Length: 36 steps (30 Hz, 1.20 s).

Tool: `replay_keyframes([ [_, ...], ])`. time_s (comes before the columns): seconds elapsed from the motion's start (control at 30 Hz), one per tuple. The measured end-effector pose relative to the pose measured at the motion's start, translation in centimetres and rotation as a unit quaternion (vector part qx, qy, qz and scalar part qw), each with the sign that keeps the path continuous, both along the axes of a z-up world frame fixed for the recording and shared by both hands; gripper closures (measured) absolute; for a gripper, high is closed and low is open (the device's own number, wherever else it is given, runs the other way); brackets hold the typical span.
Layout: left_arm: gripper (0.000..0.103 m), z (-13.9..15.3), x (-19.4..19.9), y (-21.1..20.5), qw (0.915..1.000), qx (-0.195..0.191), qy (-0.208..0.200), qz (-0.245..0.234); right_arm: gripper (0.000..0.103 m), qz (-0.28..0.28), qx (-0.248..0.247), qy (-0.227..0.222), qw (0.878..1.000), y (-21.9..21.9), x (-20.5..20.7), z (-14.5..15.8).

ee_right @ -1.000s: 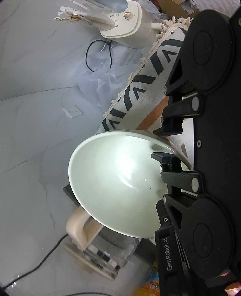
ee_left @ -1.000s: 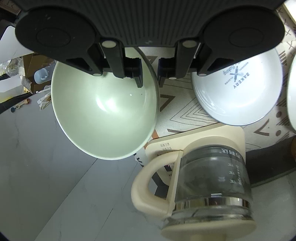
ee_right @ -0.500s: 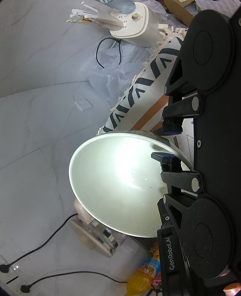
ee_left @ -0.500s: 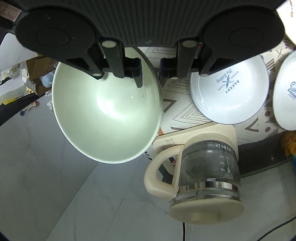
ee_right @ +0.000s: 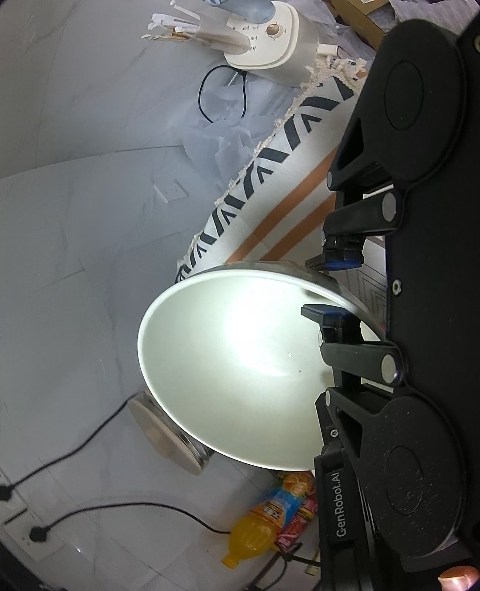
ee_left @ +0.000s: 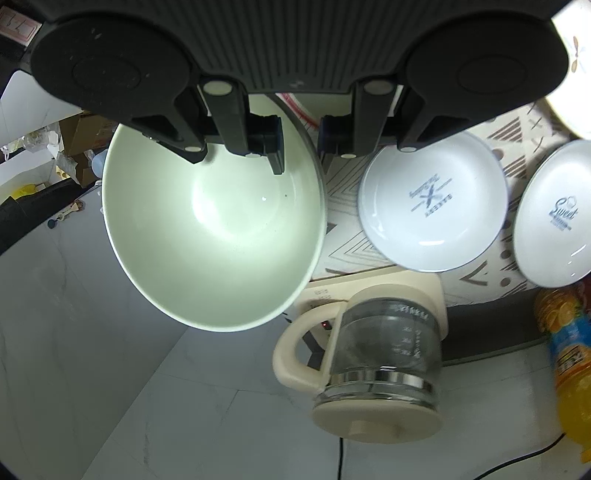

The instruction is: Organize plates and bowls

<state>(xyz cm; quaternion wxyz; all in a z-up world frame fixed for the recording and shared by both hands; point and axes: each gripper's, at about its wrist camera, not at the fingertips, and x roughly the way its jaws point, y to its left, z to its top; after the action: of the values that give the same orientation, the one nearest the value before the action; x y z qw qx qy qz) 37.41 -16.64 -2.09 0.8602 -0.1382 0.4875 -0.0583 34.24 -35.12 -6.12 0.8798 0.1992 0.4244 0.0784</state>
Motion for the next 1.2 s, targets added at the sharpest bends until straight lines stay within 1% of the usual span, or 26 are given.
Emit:
replay_keyframes([
  [0.2,0.088,-0.1,-1.9,1.3,0.9999,-0.003,0.006,0.014,0.084,0.02,-0.006,-0.003,1.0,1.0,-1.3,0.3],
  [0.33,0.088,-0.2,-3.1,1.9,0.9998,0.001,0.009,0.019,0.084,0.04,-0.02,-0.007,0.999,2.0,-2.3,0.3],
  [0.7,0.087,-1.4,-6.1,3.5,0.9987,-0.001,0.038,0.033,0.084,0.073,-0.04,0.001,0.997,3.8,-4.3,0.3],
  [0.83,0.086,-1.8,-7.0,3.9,0.9982,0.002,0.047,0.038,0.084,0.088,-0.047,0.008,0.995,4.4,-5.0,0.1],
  [1.03,0.086,-2.3,-7.8,4.7,0.9971,-0.001,0.059,0.048,0.083,0.109,-0.055,0.029,0.992,5.5,-5.9,-0.7],
  [1.2,0.086,-3.2,-8.3,5.2,0.9955,-0.004,0.078,0.054,0.082,0.118,-0.06,0.039,0.99,6.2,-6.3,-1.2],
])
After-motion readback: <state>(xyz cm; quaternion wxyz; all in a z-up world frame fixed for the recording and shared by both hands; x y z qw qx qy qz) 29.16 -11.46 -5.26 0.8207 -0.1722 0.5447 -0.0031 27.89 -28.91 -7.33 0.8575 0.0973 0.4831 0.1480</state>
